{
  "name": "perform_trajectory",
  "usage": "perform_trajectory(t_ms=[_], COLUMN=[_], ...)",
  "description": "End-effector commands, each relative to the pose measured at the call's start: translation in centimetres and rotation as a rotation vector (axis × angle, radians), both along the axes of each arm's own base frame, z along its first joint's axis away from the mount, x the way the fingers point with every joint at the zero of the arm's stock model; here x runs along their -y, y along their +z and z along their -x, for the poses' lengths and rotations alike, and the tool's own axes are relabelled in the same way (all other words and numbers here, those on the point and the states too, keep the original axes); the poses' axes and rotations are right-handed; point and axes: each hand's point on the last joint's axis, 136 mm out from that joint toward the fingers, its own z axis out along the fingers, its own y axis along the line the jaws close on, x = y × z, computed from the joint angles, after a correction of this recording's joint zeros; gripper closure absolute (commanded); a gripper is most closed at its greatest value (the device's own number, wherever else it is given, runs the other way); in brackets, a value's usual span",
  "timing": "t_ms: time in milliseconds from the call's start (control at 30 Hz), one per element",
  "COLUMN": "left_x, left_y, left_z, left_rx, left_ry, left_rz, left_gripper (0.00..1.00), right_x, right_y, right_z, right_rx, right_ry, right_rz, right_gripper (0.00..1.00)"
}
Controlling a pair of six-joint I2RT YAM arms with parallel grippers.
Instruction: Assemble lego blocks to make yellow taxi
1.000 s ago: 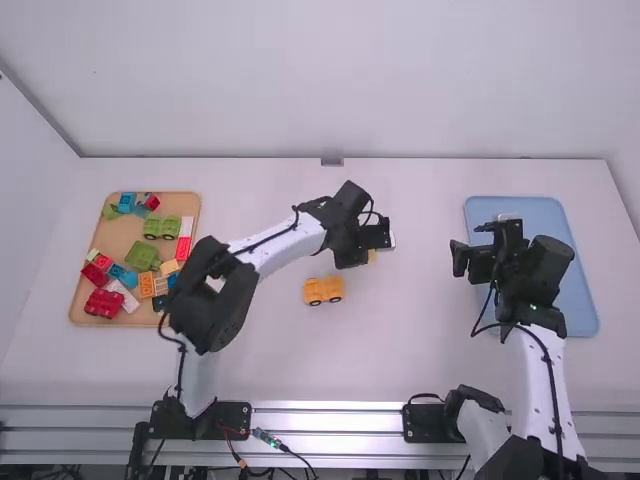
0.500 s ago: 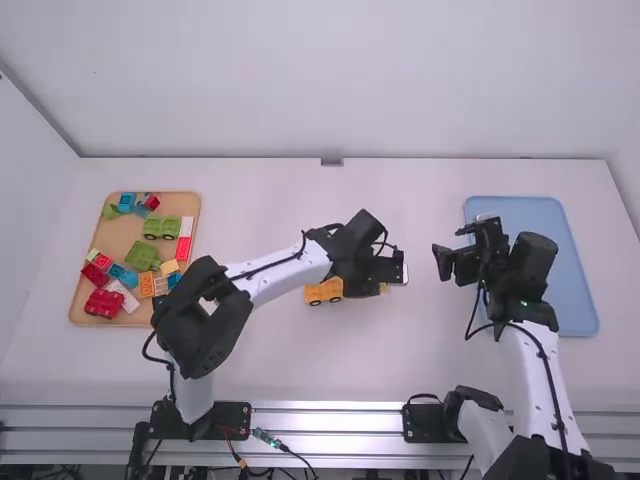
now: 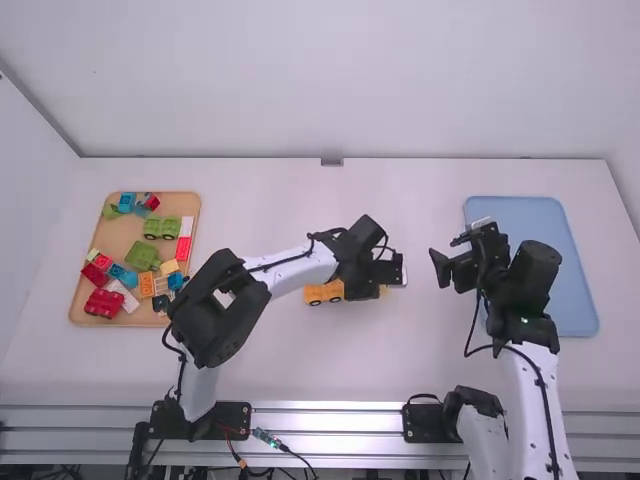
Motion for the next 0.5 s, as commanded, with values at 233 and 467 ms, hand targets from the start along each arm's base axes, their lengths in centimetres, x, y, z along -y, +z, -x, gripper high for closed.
perform_trajectory(t_ms=[233, 467], left_x=[-0.8, -0.7], left_y=[-2.7, -4.0], left_z=[-1.0, -0.9], left_rx=[-0.016, -0.030], left_ry=[0.053, 0.055], left_rz=[-0.052, -0.059], left_gripper=[0.98, 0.98], right_x=[-0.7, 0.1], right_y=[-0.7, -0.5], right_z=[1.3, 1.2], right_rx=[0.057, 0.056], right_ry=[0.026, -0.032], right_rz=[0.009, 0.005], right_gripper=[0.01, 0.01])
